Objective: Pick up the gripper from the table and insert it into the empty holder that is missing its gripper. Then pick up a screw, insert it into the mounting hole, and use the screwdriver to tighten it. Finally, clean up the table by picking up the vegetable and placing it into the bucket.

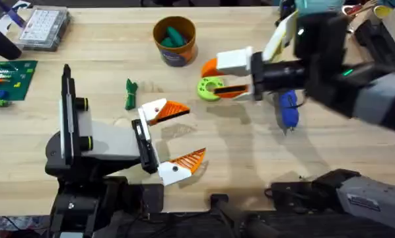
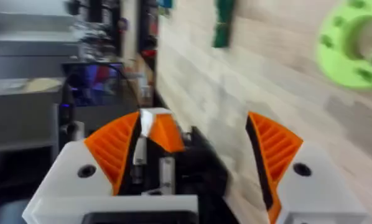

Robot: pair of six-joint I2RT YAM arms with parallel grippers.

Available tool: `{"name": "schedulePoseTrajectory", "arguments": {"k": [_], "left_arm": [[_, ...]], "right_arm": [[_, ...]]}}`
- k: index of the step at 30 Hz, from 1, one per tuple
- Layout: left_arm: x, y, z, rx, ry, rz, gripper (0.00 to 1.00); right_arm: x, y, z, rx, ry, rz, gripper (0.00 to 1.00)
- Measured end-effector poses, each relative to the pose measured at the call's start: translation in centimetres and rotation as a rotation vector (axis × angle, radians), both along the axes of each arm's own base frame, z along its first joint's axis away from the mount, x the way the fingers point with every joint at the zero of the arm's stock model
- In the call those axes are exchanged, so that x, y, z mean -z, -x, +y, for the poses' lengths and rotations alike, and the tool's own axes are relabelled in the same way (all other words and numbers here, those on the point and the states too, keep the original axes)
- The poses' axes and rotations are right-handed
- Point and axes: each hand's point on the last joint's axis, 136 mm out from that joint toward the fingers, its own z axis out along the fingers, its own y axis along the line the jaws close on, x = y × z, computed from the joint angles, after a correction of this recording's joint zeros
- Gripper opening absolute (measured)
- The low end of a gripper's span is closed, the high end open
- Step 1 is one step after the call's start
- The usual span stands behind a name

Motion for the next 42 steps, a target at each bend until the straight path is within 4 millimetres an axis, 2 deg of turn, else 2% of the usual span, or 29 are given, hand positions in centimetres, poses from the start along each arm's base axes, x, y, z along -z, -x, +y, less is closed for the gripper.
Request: {"name": "schedulePoseTrajectory", "arguments": {"k": [5, 10, 16, 22, 25, 28, 36, 42], "left_arm": [[0.0, 0.0, 0.0, 0.003, 0.000, 0.000, 0.990], [0.0, 0.1, 0.0, 0.003, 0.000, 0.000, 0.990], [0.0, 0.1, 0.0, 0.003, 0.000, 0.000, 0.990], [0.0, 0.1, 0.0, 0.003, 0.000, 0.001, 0.990], [0.0, 0.1, 0.0, 0.003, 0.000, 0.000, 0.990], [0.0, 0.1, 0.0, 0.003, 0.000, 0.001, 0.990], [0.0, 0.1, 0.0, 0.003, 0.000, 0.000, 0.990], [0.0, 0.1, 0.0, 0.003, 0.000, 0.001, 0.990]], "right_arm": [[-0.5, 0.4, -3.8, 0.002, 0.195, 0.023, 0.996], [-2.7, 0.2, -7.1, -0.004, 0.438, -0.079, 0.997], [-5.7, -0.6, -10.3, 0.002, 0.677, -0.242, 0.997], [-6.8, -1.4, -12.2, 0.012, 0.818, -0.325, 0.996], [-6.5, -1.3, -12.2, -0.016, 0.870, -0.345, 0.996], [-6.0, -1.5, -11.3, -0.072, 0.911, -0.363, 0.996], [-2.4, -2.0, -8.2, -0.274, 1.038, -0.389, 0.996], [-0.5, -2.1, -7.2, -0.351, 1.085, -0.386, 0.998]]}}
